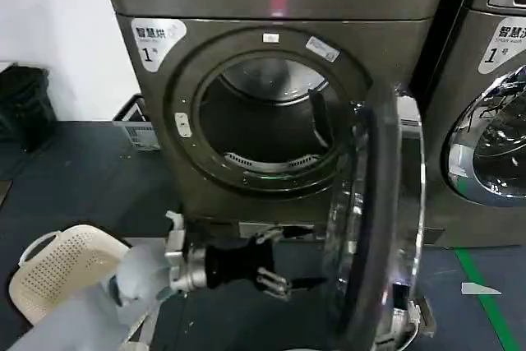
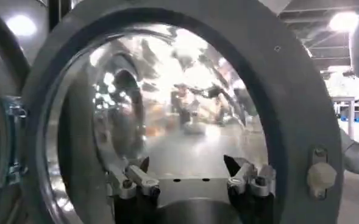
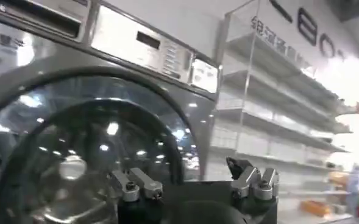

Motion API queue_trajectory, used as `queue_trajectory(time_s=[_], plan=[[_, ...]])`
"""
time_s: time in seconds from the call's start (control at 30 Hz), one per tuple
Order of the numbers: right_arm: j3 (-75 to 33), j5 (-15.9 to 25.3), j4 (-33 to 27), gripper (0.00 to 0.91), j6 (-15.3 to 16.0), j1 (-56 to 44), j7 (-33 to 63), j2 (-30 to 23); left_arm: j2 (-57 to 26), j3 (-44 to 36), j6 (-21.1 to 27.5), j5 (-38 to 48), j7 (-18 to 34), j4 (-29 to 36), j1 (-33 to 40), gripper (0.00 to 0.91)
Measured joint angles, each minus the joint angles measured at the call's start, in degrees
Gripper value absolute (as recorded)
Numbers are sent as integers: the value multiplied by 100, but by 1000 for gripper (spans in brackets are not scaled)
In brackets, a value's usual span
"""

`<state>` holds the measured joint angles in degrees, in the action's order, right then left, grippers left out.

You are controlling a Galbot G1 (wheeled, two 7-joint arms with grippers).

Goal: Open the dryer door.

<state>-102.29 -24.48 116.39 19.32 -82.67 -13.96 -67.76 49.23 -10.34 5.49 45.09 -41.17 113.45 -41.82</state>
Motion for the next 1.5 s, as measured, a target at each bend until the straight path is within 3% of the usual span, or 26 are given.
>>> queue_trajectory(time_s=[0.37,0.7,0.9,1.2,1.5], plan=[[-542,103,-67,907,59,-154,59,91,580,-756,-62,85,326,-561,907,907],[-1011,103,-201,907,229,-263,223,215,1038,-1153,-36,76,1163,-1127,1576,907],[-1127,190,-207,907,202,-316,363,178,1278,-1334,-46,50,1367,-1408,1919,907],[-1305,205,-207,907,378,-380,607,208,1640,-1439,-176,-108,1643,-1733,2159,907],[-1628,644,-408,907,392,-484,688,342,1928,-1534,-518,-295,2004,-2017,2250,907]])
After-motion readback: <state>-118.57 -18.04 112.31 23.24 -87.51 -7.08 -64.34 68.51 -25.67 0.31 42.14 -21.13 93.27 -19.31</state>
